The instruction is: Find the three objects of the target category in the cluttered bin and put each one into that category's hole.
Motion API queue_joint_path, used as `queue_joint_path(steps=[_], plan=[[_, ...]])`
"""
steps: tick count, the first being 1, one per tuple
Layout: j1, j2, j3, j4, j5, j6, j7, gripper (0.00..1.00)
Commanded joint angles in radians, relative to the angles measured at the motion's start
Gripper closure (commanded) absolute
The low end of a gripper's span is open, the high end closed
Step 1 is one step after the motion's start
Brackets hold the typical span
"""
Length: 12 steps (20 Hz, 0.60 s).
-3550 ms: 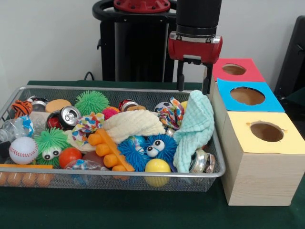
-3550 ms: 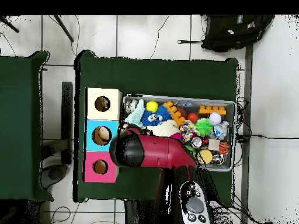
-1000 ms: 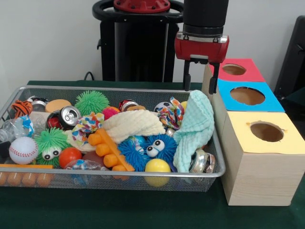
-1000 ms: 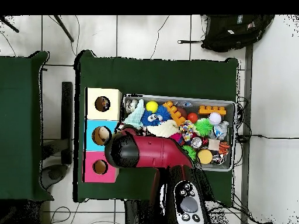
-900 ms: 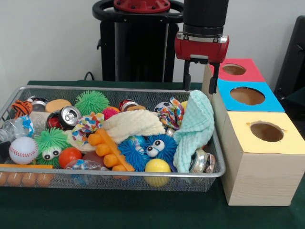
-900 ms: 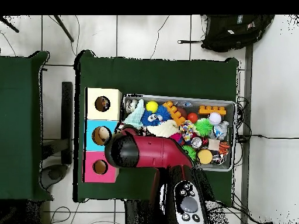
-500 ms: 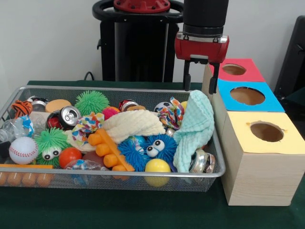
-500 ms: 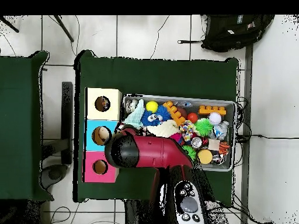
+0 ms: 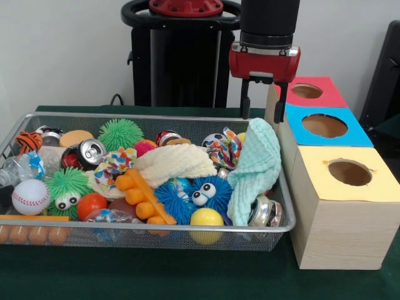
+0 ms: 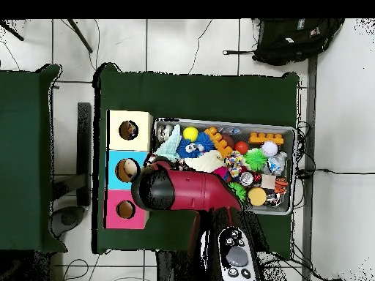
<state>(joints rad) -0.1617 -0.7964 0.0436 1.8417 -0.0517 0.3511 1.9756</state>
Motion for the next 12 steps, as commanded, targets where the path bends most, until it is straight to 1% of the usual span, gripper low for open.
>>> queue_joint_path(steps=[1,4,6,12], plan=[[-0.008,0.022,0.017,-0.008,-0.028,0.035,0.066,0.00],[-0.021,0.021,0.026,-0.003,-0.031,0.030,0.054,0.00],[-0.034,0.012,0.031,-0.002,-0.033,0.045,0.038,0.00],[-0.018,0.019,0.018,0.008,-0.033,0.023,0.063,0.00]])
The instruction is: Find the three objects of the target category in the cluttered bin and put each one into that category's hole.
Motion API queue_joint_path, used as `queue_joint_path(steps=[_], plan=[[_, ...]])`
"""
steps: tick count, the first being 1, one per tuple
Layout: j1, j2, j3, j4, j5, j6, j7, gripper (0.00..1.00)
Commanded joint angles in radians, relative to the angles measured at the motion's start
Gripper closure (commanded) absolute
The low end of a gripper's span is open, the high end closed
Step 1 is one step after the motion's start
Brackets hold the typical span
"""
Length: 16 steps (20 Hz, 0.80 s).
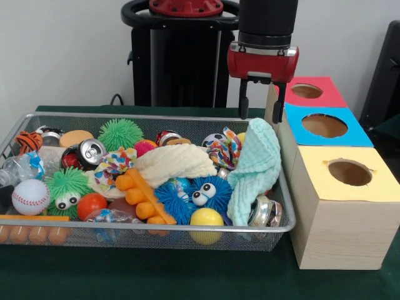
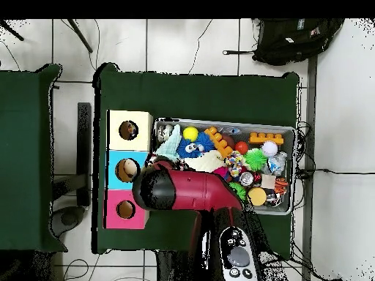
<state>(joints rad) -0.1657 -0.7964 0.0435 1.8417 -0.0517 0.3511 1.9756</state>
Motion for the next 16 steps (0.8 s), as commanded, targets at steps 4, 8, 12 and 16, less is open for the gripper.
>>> queue_joint_path(steps=[4,8,12,16], plan=[[0.004,0.029,0.007,0.022,-0.026,-0.013,0.098,0.00],[0.005,0.035,0.003,0.058,-0.024,-0.074,0.126,0.00],[-0.019,0.020,0.005,0.116,-0.029,-0.135,0.140,0.00],[-0.032,0.002,-0.004,0.156,-0.032,-0.161,0.141,0.00]])
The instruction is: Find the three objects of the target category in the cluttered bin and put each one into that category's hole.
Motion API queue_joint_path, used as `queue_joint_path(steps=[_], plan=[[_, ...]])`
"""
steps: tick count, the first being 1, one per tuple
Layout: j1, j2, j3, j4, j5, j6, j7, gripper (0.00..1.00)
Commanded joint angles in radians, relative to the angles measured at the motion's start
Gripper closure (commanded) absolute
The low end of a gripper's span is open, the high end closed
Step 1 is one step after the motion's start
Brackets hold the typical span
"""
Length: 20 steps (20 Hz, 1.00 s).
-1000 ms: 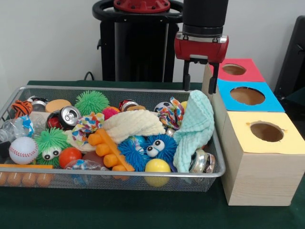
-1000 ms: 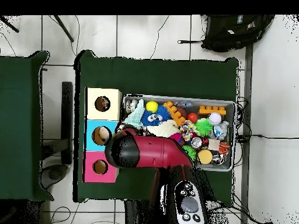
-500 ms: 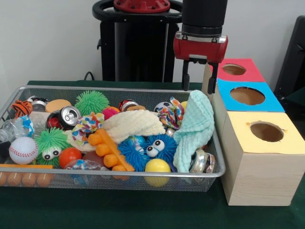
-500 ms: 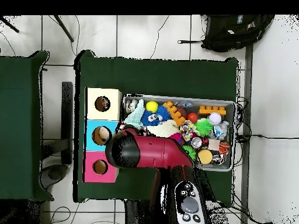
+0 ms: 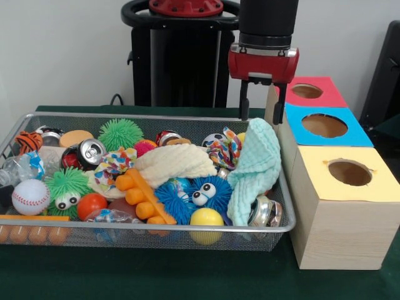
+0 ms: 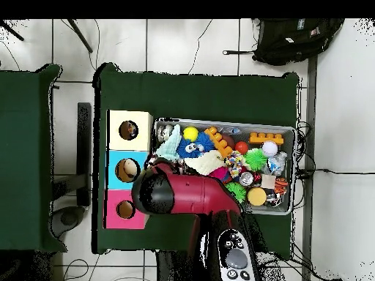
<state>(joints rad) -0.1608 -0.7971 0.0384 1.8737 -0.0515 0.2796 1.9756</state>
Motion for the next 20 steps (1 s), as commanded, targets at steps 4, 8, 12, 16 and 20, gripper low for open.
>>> queue_joint_path(steps=[4,8,12,16,20], plan=[[-0.061,0.010,0.011,0.144,-0.028,-0.125,0.137,0.00],[-0.059,0.012,0.011,0.168,-0.012,-0.162,0.160,0.00],[-0.056,0.032,0.009,0.195,-0.004,-0.223,0.187,0.00],[-0.048,0.011,-0.016,0.225,-0.002,-0.235,0.190,0.00],[-0.085,0.010,0.006,0.260,-0.019,-0.263,0.170,0.00]])
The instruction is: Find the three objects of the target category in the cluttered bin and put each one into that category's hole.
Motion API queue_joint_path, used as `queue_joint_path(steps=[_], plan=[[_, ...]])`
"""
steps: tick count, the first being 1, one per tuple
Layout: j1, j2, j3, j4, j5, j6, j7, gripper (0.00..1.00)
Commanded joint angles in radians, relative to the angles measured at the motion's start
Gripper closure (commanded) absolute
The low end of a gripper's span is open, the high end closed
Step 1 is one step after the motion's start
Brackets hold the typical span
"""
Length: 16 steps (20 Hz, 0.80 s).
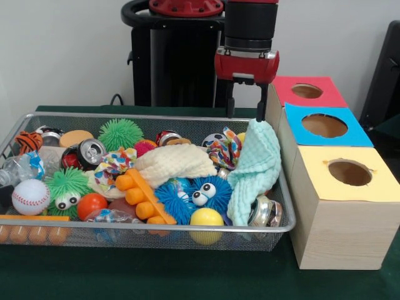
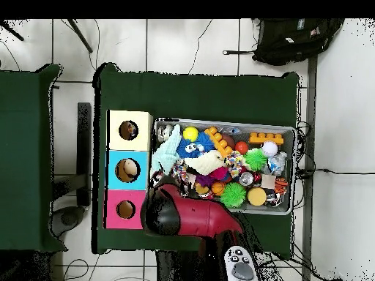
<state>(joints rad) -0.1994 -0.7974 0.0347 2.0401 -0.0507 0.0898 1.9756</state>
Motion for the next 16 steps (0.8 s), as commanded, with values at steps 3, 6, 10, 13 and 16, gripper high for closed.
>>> queue_joint_path(steps=[3,6,10,13,16], plan=[[-0.059,0.016,0.012,0.097,-0.024,-0.080,0.159,0.00],[-0.055,0.035,0.012,0.094,-0.019,-0.103,0.163,0.00],[-0.043,0.037,0.004,0.096,-0.005,-0.111,0.173,0.00],[-0.040,0.047,0.005,0.096,0.000,-0.123,0.179,0.00],[-0.034,0.058,0.005,0.098,0.002,-0.142,0.185,0.00]])
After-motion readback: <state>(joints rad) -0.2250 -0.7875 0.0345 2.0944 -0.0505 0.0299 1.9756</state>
